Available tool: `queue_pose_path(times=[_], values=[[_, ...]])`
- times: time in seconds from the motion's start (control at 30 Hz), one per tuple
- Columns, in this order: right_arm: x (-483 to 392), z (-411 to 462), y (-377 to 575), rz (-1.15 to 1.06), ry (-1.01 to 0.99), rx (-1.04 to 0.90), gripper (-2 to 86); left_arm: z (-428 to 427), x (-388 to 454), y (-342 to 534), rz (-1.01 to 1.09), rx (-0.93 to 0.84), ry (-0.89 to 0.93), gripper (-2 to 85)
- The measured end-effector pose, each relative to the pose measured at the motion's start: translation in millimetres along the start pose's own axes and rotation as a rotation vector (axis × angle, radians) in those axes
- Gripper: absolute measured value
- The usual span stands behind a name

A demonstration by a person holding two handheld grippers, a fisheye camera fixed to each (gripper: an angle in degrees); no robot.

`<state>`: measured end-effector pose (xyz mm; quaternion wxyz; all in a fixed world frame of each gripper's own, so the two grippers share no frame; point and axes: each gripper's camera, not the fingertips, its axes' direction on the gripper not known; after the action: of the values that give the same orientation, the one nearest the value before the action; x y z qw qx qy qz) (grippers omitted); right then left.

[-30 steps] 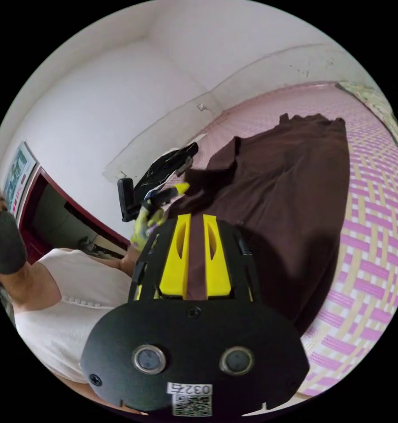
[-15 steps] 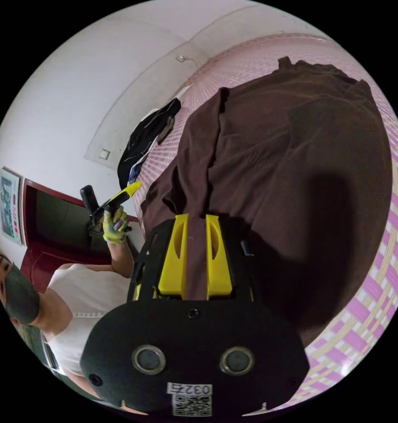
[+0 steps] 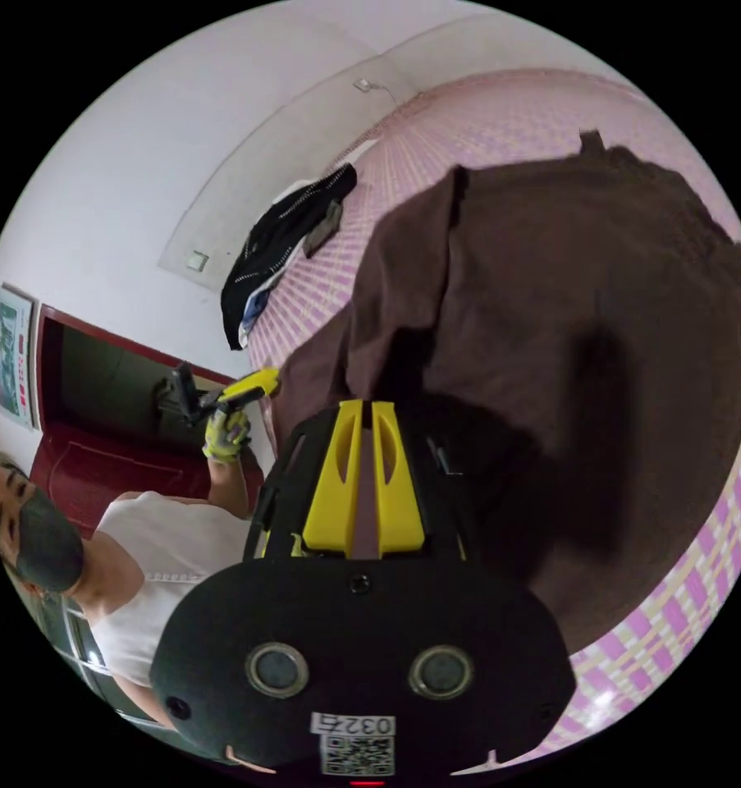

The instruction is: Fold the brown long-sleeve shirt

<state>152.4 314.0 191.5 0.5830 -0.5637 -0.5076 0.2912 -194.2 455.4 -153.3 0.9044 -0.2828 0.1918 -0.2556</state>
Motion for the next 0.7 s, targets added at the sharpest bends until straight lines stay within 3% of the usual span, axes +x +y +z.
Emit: queue_pose_path(times=[0.13, 0.37, 0.6, 0.7], values=[[-37, -42, -68, -0.129, -0.012, 0.147, -0.5, 6, -15, 2, -0.012, 0.022, 0.114, 4.9], [-72, -105, -179, -0.159, -0.188, 0.286, -0.6, -14, -35, -8, -0.007, 0.112, 0.255, -0.4], [-85, -250, -154, -0.158, -0.016, 0.531, -0.7, -40, 12, -28, 0.213, 0.156, 0.397, -1.5], [-58, -308, -124, -0.079, 0.095, 0.586, -0.7, -36, 55, -35, 0.359, 0.098, 0.401, -1.5]])
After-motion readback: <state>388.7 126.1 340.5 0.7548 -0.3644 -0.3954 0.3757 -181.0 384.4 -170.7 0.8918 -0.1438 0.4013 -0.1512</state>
